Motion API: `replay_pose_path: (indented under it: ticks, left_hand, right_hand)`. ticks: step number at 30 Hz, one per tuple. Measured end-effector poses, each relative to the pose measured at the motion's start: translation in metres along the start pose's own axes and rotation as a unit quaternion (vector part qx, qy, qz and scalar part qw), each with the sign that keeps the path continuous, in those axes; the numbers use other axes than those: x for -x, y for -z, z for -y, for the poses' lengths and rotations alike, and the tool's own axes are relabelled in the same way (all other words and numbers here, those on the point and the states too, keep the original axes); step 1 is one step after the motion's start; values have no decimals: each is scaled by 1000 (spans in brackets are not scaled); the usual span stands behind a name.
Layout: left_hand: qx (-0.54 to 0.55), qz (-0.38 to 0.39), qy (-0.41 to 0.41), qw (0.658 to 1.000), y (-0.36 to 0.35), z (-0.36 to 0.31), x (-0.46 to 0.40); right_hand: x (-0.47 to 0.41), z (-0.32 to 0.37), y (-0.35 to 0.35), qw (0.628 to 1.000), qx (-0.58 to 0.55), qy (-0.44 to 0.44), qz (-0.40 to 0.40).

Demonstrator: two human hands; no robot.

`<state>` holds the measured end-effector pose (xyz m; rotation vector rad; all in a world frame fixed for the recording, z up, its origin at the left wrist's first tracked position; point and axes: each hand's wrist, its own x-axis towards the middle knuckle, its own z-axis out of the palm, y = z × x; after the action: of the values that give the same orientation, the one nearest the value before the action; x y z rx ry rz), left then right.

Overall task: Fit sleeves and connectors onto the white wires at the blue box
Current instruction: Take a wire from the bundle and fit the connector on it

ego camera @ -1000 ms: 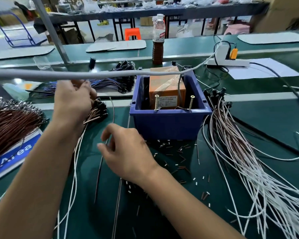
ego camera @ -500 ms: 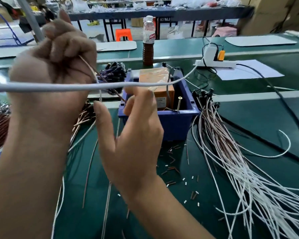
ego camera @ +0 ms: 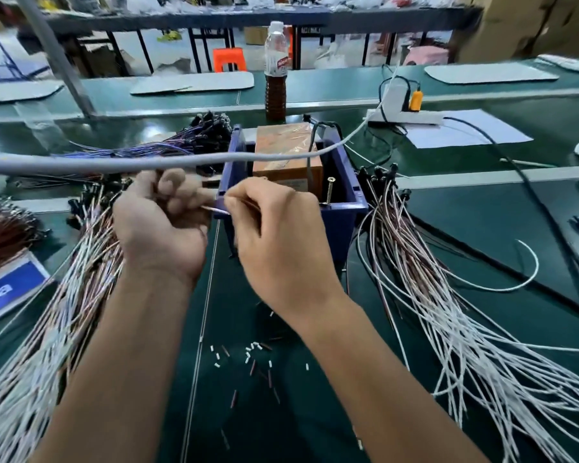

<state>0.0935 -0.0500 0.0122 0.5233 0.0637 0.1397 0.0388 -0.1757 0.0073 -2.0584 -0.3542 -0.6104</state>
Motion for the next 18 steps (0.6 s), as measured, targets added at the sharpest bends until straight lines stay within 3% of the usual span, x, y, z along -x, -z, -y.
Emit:
replay_pose_path:
  ticks: [5, 12, 14, 18]
  left_hand:
    - [-101, 82, -24, 991, 23, 3, 15]
    - [-165, 227, 46, 959, 45, -9, 25]
    - [-230, 270, 61, 933, 48, -9, 28]
    - [-450, 324, 30, 832, 58, 8, 41]
  right_hand:
    - [-1, -28, 27, 994, -45, -15, 100]
    - [10, -61, 55, 976, -68, -69, 195]
    - [16, -69, 60, 978, -47, -51, 196]
    - [26, -78, 62, 990, -49, -18, 129]
